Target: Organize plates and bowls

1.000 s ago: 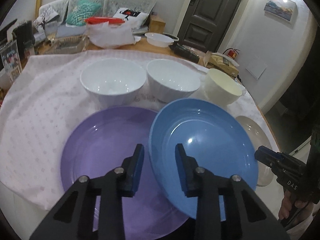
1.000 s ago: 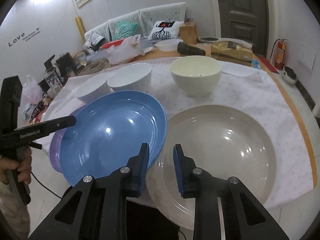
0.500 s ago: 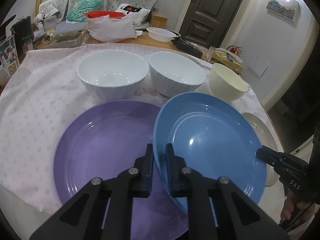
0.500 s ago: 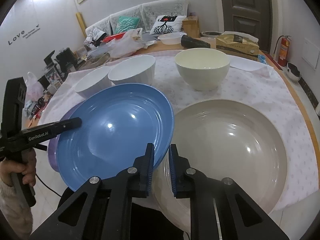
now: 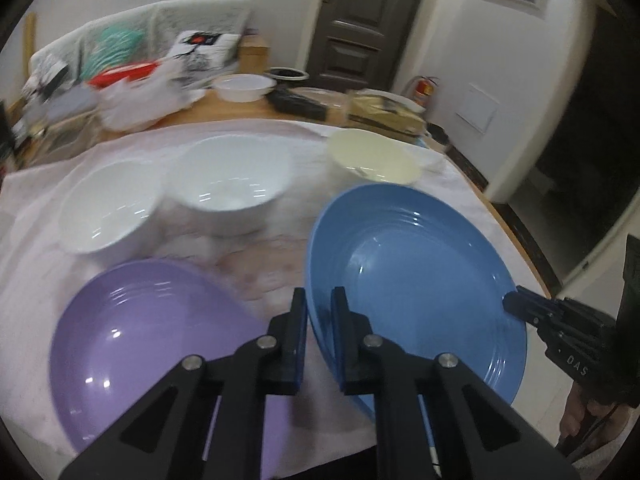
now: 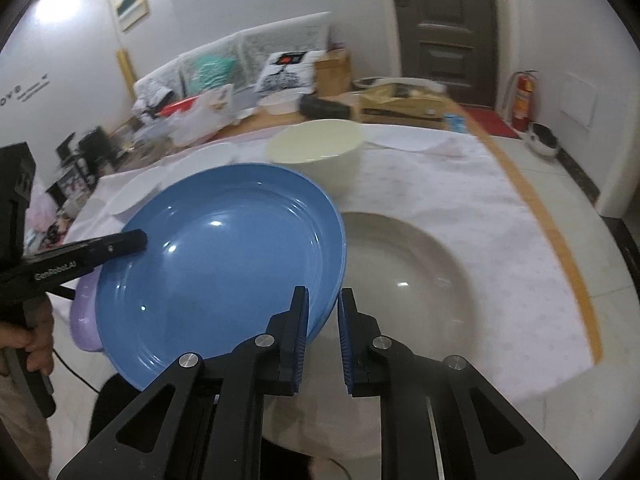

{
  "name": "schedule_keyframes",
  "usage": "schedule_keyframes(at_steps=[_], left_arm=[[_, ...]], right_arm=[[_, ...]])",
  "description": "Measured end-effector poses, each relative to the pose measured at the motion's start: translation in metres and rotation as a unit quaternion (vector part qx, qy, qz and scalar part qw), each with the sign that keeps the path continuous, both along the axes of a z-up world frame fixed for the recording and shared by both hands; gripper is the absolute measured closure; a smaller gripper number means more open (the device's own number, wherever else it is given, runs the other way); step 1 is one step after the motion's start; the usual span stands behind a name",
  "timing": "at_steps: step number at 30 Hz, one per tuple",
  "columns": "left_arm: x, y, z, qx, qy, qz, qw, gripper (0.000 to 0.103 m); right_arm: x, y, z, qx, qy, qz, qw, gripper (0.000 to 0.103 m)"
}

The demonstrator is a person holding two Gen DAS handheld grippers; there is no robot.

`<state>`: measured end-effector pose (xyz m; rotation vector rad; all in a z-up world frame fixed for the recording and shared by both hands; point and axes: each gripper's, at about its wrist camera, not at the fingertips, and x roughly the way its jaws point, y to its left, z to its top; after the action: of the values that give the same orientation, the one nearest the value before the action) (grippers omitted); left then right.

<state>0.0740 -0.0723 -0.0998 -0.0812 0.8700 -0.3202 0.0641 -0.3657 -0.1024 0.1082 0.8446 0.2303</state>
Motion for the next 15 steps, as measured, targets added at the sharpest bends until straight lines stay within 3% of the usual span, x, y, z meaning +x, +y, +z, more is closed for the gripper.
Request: schedule_keyframes(at_steps=[7,15], left_arm=[[0.006,-0.054,-0.013,0.03,0.018,-0.048,0.9982,0.093],[0.009,-0.077,-0.025,0.073,0.018,-0.061,0.9953,0.092]], right_arm=[[-0.008,-0.044,-0.006,-0.026,0.012,-0.04,0.999,0.094],[-0.006,-0.058,-0.017,-0.033,0.029,-0.046,0.998,0.094]])
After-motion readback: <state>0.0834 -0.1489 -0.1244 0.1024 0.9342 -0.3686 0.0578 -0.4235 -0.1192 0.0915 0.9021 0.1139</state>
